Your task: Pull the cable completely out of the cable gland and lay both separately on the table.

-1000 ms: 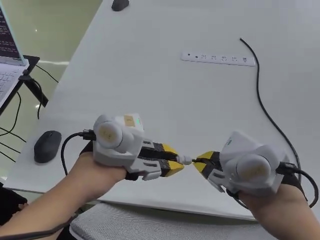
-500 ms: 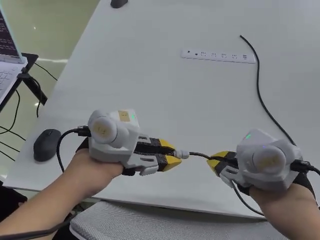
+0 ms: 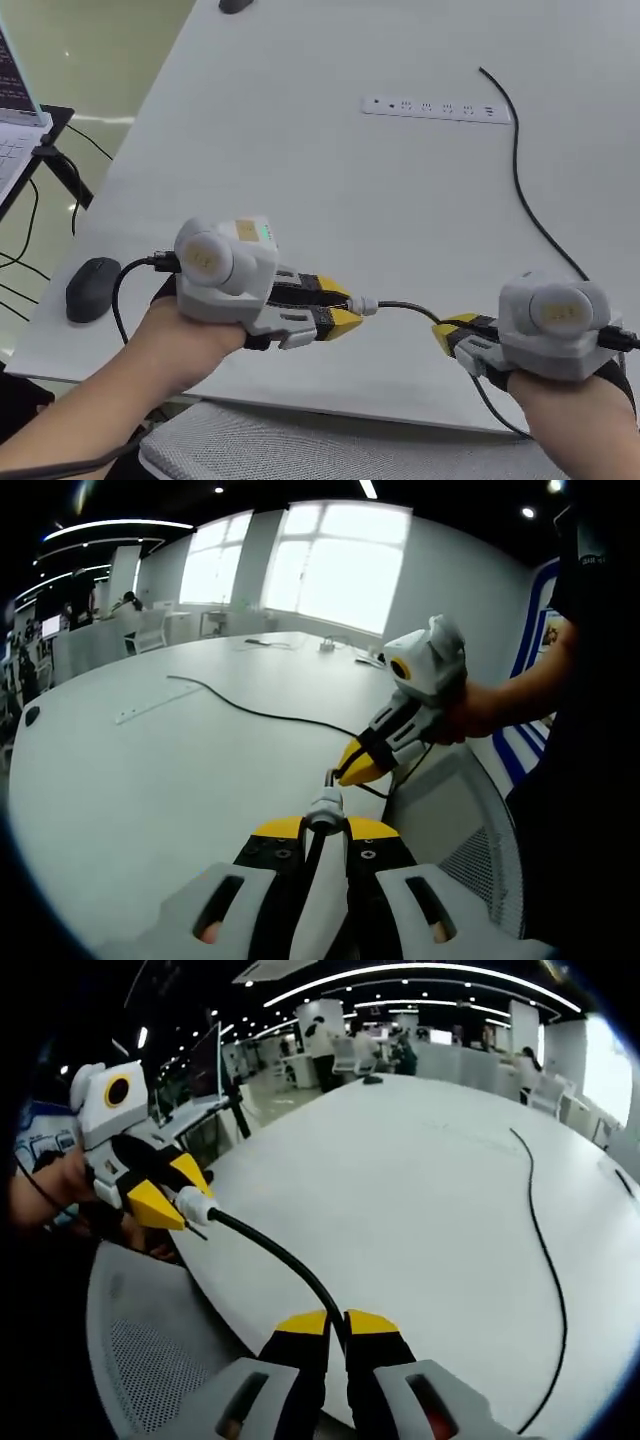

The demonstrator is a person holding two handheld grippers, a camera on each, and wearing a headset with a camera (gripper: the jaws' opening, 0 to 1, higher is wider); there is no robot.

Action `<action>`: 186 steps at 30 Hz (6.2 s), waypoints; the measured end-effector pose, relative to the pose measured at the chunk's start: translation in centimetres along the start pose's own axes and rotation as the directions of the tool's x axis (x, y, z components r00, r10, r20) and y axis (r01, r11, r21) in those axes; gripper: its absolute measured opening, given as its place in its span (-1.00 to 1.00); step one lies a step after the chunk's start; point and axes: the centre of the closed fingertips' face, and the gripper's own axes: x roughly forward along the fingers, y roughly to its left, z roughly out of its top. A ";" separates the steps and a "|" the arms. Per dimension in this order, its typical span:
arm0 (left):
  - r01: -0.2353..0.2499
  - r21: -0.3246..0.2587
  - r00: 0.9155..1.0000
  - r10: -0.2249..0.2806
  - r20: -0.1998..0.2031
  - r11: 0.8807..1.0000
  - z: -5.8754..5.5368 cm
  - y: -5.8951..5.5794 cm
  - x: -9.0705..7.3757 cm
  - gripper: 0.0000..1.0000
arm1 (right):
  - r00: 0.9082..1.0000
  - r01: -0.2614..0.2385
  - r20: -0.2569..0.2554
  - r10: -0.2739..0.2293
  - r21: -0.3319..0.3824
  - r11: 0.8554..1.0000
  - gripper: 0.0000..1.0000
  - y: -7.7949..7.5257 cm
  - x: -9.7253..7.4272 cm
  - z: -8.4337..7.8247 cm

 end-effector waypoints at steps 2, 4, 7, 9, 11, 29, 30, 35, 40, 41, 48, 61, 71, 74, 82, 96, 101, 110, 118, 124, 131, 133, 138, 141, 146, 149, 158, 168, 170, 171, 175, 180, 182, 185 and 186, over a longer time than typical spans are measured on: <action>-0.001 0.004 1.000 0.001 0.001 1.000 0.1 0.0 0.0 -0.71 | 1.000 0.011 -0.003 -0.011 0.046 0.999 -1.00 -0.4 0.0 -0.4; 0.000 0.003 1.000 0.000 0.002 1.000 0.1 -0.1 0.0 -0.71 | 1.000 0.010 -0.007 -0.009 0.081 0.997 -1.00 -0.4 0.1 -0.7; -0.001 0.003 1.000 0.001 0.000 1.000 0.0 -0.1 0.0 -0.71 | 1.000 0.004 -0.017 -0.002 0.116 0.993 -1.00 -0.2 0.3 -1.2; -0.002 0.002 1.000 0.002 -0.001 1.000 0.0 -0.1 0.0 -0.71 | 1.000 -0.004 -0.017 0.006 0.125 0.992 -1.00 -0.1 0.3 -1.2; -0.002 -0.002 1.000 0.002 -0.001 1.000 -0.1 -0.1 -0.1 -0.71 | 1.000 -0.003 -0.013 0.005 0.112 0.994 -0.99 0.0 0.2 -1.1; -0.023 -0.007 1.000 0.023 0.004 1.000 -0.3 0.3 -0.6 -0.71 | 0.998 -0.060 0.017 0.059 0.016 0.998 -0.95 0.4 -1.0 -0.3; -0.022 -0.010 1.000 0.022 0.006 1.000 -0.3 0.3 -0.6 -0.71 | 0.998 -0.060 0.018 0.060 0.004 0.998 -0.95 0.4 -1.1 -0.3; -0.027 -0.008 1.000 0.027 0.007 1.000 -0.3 0.3 -0.7 -0.71 | 0.998 -0.062 0.024 0.063 -0.052 0.997 -0.87 0.6 -1.9 0.1; -0.029 -0.010 1.000 0.029 0.005 1.000 -0.4 0.3 -0.9 -0.71 | 0.993 -0.092 0.061 0.103 -0.157 0.983 -0.70 2.3 -2.9 2.3; -0.029 -0.010 1.000 0.029 0.004 1.000 -0.4 0.4 -0.9 -0.71 | 0.992 -0.098 0.065 0.111 -0.173 0.980 -0.66 2.6 -2.9 2.6; -0.020 -0.003 1.000 0.020 -0.002 1.000 -0.4 0.3 -0.9 -0.71 | 0.986 -0.126 0.058 0.154 -0.333 0.935 -0.53 5.2 -2.2 4.6; 0.000 0.006 1.000 0.000 -0.014 1.000 -0.7 -0.1 -0.9 -0.70 | 0.981 -0.166 -0.017 0.194 -0.593 0.788 -0.66 8.9 -0.7 4.9; 0.022 0.017 0.999 -0.022 -0.028 1.000 -0.8 -0.4 -0.6 -0.70 | 0.980 -0.172 -0.038 0.193 -0.644 0.745 -0.85 9.1 -0.5 4.8; 0.025 0.020 0.999 -0.024 -0.032 0.999 -0.8 -0.5 -0.4 -0.70 | 0.980 -0.174 -0.038 0.197 -0.650 0.740 -0.88 9.0 -0.5 4.9; 0.035 0.031 0.999 -0.034 -0.022 0.999 -0.6 -0.7 -0.1 -0.71 | 0.980 -0.179 -0.046 0.195 -0.642 0.746 -0.96 8.8 -0.4 4.5; 0.020 0.039 1.000 -0.020 -0.018 0.999 -0.4 -0.1 -0.3 -0.71 | 0.982 -0.171 -0.024 0.187 -0.529 0.831 -0.99 7.5 -0.1 4.6; 0.020 0.035 1.000 -0.020 -0.008 0.999 -0.1 0.1 -0.5 -0.71 | 0.985 -0.160 -0.013 0.174 -0.469 0.869 -0.99 6.4 -0.1 4.4; 0.008 0.056 1.000 -0.008 0.003 0.998 0.6 0.2 -0.9 -0.71 | 0.988 -0.140 0.024 0.154 -0.298 0.944 -0.99 4.8 -0.1 4.0; 0.000 0.050 1.000 0.000 0.007 0.999 0.7 0.4 -0.8 -0.71 | 0.994 -0.094 0.035 0.103 -0.189 0.977 -0.99 2.9 0.2 3.0; -0.008 0.047 1.000 0.007 0.015 0.999 0.8 0.6 -1.0 -0.71 | 0.997 -0.063 0.037 0.065 -0.055 0.997 -0.99 1.1 0.2 1.9; -0.006 0.045 1.000 0.005 0.017 0.999 0.9 0.4 -0.8 -0.71 | 0.999 -0.029 0.021 0.027 0.081 0.996 -0.99 -0.9 0.4 0.4; -0.005 0.049 1.000 0.004 0.016 0.999 0.9 0.4 -0.7 -0.71 | 1.000 -0.018 0.011 0.017 0.112 0.994 -0.99 -1.4 0.4 0.0; -0.003 0.050 1.000 0.003 0.015 0.999 0.9 0.3 -0.7 -0.71 | 1.000 0.003 -0.005 -0.002 0.210 0.978 -0.99 -2.2 0.5 -1.2; -0.002 0.050 1.000 0.001 0.017 0.999 1.0 0.3 -0.7 -0.71 | 1.000 0.016 -0.008 -0.014 0.307 0.951 -0.99 -2.8 0.5 -1.8; -0.001 0.060 1.000 0.001 0.015 0.998 0.9 0.0 -0.8 -0.71 | 1.000 0.001 -0.005 0.001 0.386 0.922 -0.98 -3.0 0.6 -2.3; -0.001 0.057 1.000 0.000 0.018 0.998 0.9 -0.1 -0.8 -0.71 | 1.000 0.005 -0.004 -0.003 0.375 0.927 -0.98 -2.8 0.6 -2.2; -0.007 0.047 1.000 0.006 0.018 0.999 0.8 0.2 -1.0 -0.70 | 1.000 0.002 -0.007 0.000 0.336 0.942 -0.97 -1.9 0.3 -2.0; -0.012 0.043 1.000 0.011 0.015 0.999 1.1 0.7 -0.9 -0.70 | 1.000 -0.013 -0.016 0.017 0.197 0.980 -0.94 -1.9 0.0 -1.8; -0.012 0.042 1.000 0.012 0.015 0.999 1.0 0.8 -0.9 -0.71 | 1.000 -0.006 -0.020 0.010 0.177 0.984 -0.94 -1.9 -0.1 -1.8; -0.012 0.039 1.000 0.011 0.014 0.999 1.0 0.9 -0.8 -0.71 | 1.000 -0.008 -0.023 0.012 0.174 0.985 -0.94 -1.9 -0.1 -1.8; -0.007 0.033 1.000 0.007 0.006 0.999 0.8 0.9 -0.7 -0.71 | 0.999 -0.024 -0.039 0.030 0.158 0.987 -0.92 -1.8 0.0 -1.9; -0.009 0.029 1.000 0.009 -0.008 1.000 0.5 1.1 -0.6 -0.71 | 0.998 -0.047 -0.029 0.050 0.099 0.994 -0.75 -1.5 -0.6 -0.5; -0.009 0.027 1.000 0.009 -0.010 1.000 0.5 1.1 -0.5 -0.71 | 0.998 -0.070 0.005 0.070 0.024 0.997 -0.67 -0.9 -0.9 1.0; -0.010 0.025 1.000 0.010 -0.011 1.000 0.5 1.1 -0.5 -0.71 | 0.993 -0.096 0.045 0.105 -0.172 0.980 -0.57 0.5 -1.3 3.2; -0.010 0.022 1.000 0.010 -0.011 1.000 0.5 1.1 -0.5 -0.71 | 0.991 -0.106 0.055 0.120 -0.219 0.970 -0.54 1.2 -1.4 3.8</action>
